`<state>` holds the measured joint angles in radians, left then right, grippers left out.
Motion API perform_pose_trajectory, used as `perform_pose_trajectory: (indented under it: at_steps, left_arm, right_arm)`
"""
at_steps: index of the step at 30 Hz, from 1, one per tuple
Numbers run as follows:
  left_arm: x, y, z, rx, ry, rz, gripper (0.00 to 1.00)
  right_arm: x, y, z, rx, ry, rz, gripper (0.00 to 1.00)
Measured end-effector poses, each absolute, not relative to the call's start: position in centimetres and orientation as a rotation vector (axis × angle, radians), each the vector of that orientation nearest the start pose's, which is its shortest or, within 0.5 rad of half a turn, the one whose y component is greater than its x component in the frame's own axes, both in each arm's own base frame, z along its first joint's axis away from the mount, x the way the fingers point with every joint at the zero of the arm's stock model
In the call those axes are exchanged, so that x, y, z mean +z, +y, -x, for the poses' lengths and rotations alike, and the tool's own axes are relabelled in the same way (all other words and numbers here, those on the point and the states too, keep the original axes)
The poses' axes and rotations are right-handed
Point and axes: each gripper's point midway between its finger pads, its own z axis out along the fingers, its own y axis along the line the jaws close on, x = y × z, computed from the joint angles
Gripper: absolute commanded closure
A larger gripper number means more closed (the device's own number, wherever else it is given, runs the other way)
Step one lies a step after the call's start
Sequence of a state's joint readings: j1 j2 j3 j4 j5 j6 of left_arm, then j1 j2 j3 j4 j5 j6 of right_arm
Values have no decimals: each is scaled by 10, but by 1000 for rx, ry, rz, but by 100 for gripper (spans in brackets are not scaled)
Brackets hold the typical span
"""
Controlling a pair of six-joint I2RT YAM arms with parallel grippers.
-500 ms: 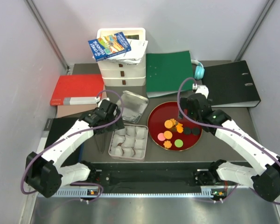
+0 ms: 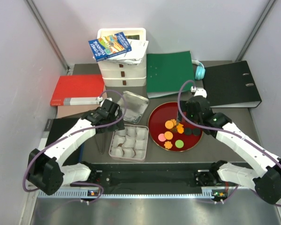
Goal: Pack the cookies
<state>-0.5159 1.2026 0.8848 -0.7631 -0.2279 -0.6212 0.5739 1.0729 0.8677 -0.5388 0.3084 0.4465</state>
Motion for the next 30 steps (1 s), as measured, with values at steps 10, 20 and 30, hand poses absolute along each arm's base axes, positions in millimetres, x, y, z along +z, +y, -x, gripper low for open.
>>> perform_pose_trajectory:
  at_steps: [10, 20, 30]
  left_arm:
    - [120, -65, -236, 106, 2534, 371, 1]
    - [85, -25, -233, 117, 2622, 733, 1]
    - [57, -38, -240, 66, 2736, 705, 1]
  right_arm:
    - [151, 134, -262, 214, 2303, -5, 1]
    - [150, 140, -260, 258, 2316, -1, 1]
    - [150, 143, -258, 278, 2321, 7, 1]
